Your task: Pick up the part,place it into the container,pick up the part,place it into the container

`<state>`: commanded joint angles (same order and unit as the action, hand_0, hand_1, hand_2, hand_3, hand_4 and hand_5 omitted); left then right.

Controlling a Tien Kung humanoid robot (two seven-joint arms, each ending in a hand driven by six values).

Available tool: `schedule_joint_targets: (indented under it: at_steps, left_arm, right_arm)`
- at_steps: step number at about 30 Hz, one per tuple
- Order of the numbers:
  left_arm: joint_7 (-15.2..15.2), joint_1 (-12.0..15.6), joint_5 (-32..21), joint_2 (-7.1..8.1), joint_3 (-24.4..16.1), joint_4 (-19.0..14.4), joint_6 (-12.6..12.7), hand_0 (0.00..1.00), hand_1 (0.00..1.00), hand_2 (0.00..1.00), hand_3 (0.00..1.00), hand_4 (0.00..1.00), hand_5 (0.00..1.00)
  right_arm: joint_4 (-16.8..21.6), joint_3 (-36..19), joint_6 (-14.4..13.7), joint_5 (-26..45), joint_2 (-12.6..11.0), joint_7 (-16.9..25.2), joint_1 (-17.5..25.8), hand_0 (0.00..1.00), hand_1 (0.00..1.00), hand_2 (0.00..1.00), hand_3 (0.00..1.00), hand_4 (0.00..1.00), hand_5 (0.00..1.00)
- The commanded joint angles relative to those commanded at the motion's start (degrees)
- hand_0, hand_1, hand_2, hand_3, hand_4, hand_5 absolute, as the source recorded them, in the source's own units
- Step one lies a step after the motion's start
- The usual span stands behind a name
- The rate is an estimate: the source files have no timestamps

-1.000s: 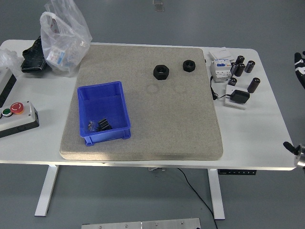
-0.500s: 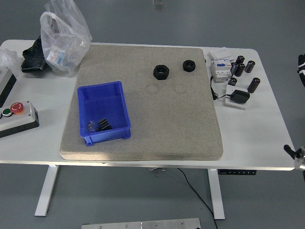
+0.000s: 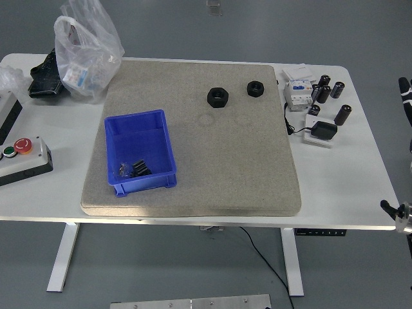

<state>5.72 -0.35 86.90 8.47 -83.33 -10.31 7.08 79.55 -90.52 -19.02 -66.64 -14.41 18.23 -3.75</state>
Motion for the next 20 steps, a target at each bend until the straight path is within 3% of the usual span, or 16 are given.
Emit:
schedule_joint_targets:
  at_steps: [5,20]
  left_arm:
    - [0.01,0.33,-0.01,-0.04,-0.12,0.0,0.02,0.665,0.585,0.566,0.624,0.626,0.243]
    - [-0.07,1.5,-1.55,-1.43,-0.67,0.0,0.23,0.665,0.568,0.559,0.624,0.626,0.243]
  right_arm:
    - [0.0,1.32,-0.06,-1.98,-0.03,-0.5,-0.29,0.872,0.9,0.982,0.998,0.998,0.578]
    - [2.36,3.63,-2.46,-18.25,-0.13,-6.86,-1.5,0.908,0.92,0.994,0.998,0.998,0.579]
